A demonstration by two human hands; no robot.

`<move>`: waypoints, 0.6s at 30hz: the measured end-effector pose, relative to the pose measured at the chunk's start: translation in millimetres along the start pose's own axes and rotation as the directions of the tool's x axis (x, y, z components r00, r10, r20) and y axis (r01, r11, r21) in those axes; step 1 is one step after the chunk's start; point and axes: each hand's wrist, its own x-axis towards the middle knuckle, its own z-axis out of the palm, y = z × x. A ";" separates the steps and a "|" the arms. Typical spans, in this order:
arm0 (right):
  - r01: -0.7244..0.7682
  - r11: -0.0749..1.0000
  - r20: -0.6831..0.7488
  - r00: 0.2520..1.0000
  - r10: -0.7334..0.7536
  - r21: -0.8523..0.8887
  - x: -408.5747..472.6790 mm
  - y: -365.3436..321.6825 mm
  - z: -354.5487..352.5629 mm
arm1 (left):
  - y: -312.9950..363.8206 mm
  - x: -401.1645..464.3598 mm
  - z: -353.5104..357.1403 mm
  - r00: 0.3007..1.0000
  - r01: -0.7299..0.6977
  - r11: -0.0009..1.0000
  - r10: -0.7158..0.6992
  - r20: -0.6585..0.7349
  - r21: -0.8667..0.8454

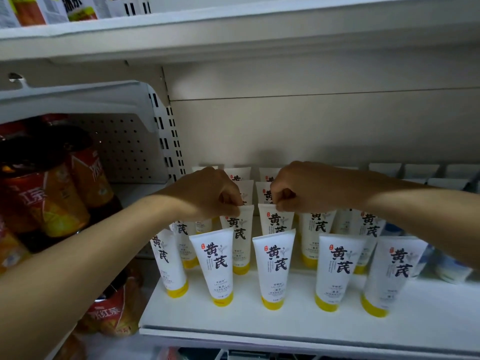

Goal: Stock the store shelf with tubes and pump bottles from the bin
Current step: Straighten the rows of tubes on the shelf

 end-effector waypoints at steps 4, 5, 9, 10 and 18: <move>0.001 1.000 -0.009 1.000 -0.001 0.010 -0.7 0.4 0.7 | 3.2 0.1 -0.5 0.998 -0.001 0.998 0.005 -0.068 0.061; 0.004 1.000 -0.008 1.000 -0.004 0.012 -0.8 0.4 0.7 | 3.4 0.1 -0.9 0.997 0.001 0.998 0.004 -0.076 0.068; 0.002 1.000 -0.016 1.000 -0.002 0.002 -1.0 -0.2 0.6 | 1.5 -0.2 -1.7 0.997 0.006 0.996 0.001 -0.083 0.089; 0.002 1.000 -0.017 1.000 -0.002 0.002 -1.0 0.0 0.7 | 0.8 -0.1 -1.7 0.997 0.007 0.996 0.001 -0.082 0.092; 0.009 1.000 -0.020 1.000 -0.009 -0.002 -0.9 1.6 3.1 | -0.7 -0.2 -0.2 0.996 0.026 0.996 -0.019 -0.086 0.083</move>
